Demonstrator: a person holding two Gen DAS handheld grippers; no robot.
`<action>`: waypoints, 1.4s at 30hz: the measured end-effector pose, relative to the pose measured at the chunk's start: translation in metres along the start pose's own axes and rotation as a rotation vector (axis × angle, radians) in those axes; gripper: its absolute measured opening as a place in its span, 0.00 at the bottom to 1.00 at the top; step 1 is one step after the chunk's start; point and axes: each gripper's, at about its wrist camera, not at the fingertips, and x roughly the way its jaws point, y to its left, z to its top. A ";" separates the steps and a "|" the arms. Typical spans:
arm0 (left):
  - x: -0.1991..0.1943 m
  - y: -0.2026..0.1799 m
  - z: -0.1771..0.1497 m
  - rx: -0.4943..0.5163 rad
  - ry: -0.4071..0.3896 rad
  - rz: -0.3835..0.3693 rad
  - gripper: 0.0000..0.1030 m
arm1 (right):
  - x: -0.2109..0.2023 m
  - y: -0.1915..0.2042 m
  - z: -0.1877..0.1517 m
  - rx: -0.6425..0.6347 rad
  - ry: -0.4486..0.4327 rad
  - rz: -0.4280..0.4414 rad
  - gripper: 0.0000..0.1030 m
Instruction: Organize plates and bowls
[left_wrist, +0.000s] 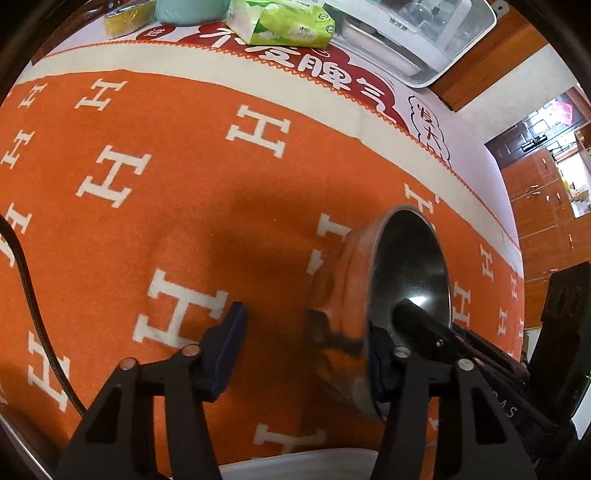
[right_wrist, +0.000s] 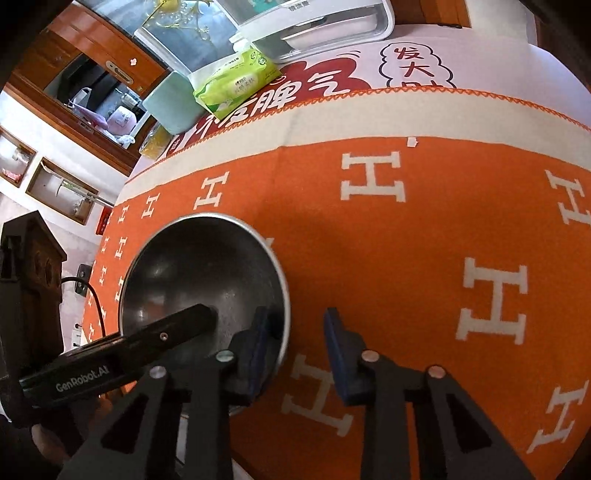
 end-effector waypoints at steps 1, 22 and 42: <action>0.000 0.000 0.000 -0.002 0.002 -0.007 0.45 | 0.000 0.001 0.000 -0.004 0.001 0.005 0.26; -0.012 -0.015 -0.008 0.032 0.069 -0.052 0.20 | -0.024 0.013 -0.009 0.000 0.006 -0.025 0.12; -0.093 -0.035 -0.043 0.107 -0.112 -0.074 0.20 | -0.089 0.048 -0.037 -0.084 -0.123 -0.047 0.12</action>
